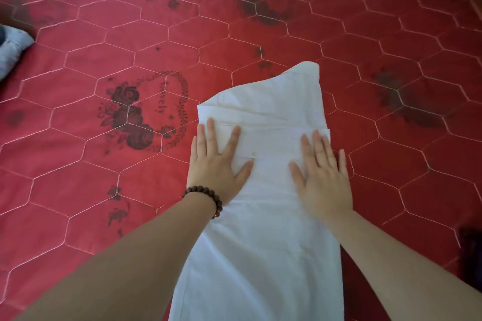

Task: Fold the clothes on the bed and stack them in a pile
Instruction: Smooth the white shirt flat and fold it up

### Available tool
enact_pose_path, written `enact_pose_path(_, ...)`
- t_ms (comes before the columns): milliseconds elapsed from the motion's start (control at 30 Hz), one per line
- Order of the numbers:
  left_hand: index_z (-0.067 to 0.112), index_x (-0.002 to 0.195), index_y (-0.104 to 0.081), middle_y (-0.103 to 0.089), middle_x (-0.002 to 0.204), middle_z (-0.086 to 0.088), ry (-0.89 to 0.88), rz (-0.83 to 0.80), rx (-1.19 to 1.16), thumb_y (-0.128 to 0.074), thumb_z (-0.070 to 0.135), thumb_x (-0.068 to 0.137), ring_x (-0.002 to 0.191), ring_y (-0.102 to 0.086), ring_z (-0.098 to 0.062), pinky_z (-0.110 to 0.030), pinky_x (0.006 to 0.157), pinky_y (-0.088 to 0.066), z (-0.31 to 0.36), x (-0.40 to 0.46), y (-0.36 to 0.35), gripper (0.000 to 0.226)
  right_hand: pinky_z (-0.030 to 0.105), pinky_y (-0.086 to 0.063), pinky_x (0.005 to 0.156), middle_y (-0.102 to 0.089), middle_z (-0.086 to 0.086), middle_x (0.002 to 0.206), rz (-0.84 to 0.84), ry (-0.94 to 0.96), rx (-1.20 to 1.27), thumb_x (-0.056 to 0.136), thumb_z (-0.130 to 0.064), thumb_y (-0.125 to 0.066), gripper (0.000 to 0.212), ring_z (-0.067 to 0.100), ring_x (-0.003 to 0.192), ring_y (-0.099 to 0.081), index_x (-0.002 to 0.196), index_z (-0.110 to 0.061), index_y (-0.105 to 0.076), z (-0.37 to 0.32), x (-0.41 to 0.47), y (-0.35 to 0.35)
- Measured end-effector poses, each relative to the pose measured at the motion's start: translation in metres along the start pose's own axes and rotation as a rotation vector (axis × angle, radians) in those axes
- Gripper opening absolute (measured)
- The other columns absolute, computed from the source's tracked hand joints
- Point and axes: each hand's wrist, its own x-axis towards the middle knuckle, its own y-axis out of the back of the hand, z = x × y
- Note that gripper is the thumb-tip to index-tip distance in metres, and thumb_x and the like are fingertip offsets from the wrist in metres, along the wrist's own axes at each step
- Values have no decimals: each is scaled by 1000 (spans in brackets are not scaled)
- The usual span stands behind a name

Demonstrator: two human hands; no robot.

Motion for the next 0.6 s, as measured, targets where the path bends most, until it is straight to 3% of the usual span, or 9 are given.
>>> enact_pose_path(100, 32, 152, 12, 23, 158, -14, -38, -48, -41, -10, 75, 85, 147, 18, -27, -41, 121, 3, -11, 1, 7, 83, 48, 6, 121, 17, -1, 161, -54, -28, -11, 96, -59, 1, 65, 15, 148, 17, 151, -27, 16, 5, -3, 6)
enact_pose_path(200, 27, 153, 13, 22, 158, -17, 26, -59, -96, -21, 67, 90, 148, 16, -27, -38, 121, 5, -14, -10, 12, 82, 49, 10, 119, 15, 3, 161, -34, -23, -39, 95, -61, -1, 73, 18, 147, 19, 151, -17, 11, -1, -8, 14)
enact_pose_path(333, 23, 154, -13, 10, 160, -17, -4, -35, -204, -45, 41, 98, 148, 0, -32, -40, 121, -9, -4, -36, 15, 67, 44, 11, 120, 17, 4, 160, -92, 180, 13, 91, -67, -11, 85, 18, 147, 21, 152, -12, 8, -17, -35, 12)
enact_pose_path(467, 10, 141, -44, -7, 160, -17, -22, 70, -367, -61, 15, 92, 143, -16, -33, -43, 108, -35, 3, -48, 21, 52, 43, 3, 122, 3, 8, 162, -76, 151, 92, 96, -59, -27, 79, 20, 149, 10, 154, -10, -6, -28, -41, 9)
enact_pose_path(600, -2, 131, -52, -20, 158, -18, -64, 182, -446, -59, -5, 87, 139, -28, -32, -33, 99, -36, 2, -48, 25, 45, 46, -3, 122, -11, 15, 161, -39, 160, 74, 100, -46, -39, 71, 29, 150, -6, 152, -4, -16, -39, -32, 17)
